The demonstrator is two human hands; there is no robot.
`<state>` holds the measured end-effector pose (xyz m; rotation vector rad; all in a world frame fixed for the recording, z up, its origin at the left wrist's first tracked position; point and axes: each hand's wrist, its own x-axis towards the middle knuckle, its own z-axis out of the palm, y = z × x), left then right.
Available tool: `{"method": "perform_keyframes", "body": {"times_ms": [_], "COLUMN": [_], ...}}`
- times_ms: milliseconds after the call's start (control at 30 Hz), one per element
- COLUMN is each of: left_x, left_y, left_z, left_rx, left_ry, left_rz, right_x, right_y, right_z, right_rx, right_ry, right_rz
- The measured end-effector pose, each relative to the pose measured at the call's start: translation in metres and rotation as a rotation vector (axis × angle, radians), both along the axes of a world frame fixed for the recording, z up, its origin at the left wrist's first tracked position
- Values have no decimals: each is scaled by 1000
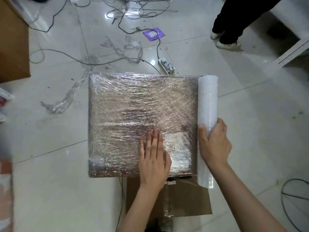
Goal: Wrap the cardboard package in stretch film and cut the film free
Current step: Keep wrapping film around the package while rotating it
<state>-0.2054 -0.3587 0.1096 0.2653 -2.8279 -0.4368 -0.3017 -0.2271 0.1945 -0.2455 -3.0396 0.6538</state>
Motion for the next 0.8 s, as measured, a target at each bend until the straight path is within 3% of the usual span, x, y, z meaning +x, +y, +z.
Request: {"method": "perform_keyframes", "body": {"times_ms": [300,500,800], "left_x": [-9,-3,4], "left_y": [3,5,8], "left_z": [-12,-15,-17], "left_rx": [-47,-50,-52], "left_ry": [-37,-3,-43], "left_rz": [39,28,46], "right_x": [-8,-7,-5], "right_y": [13,19,14], "right_z": [1,3,0], "right_rx": [-24,99,-119], "right_ry": [-6,70,-45], "right_rz": [90,27,-49]}}
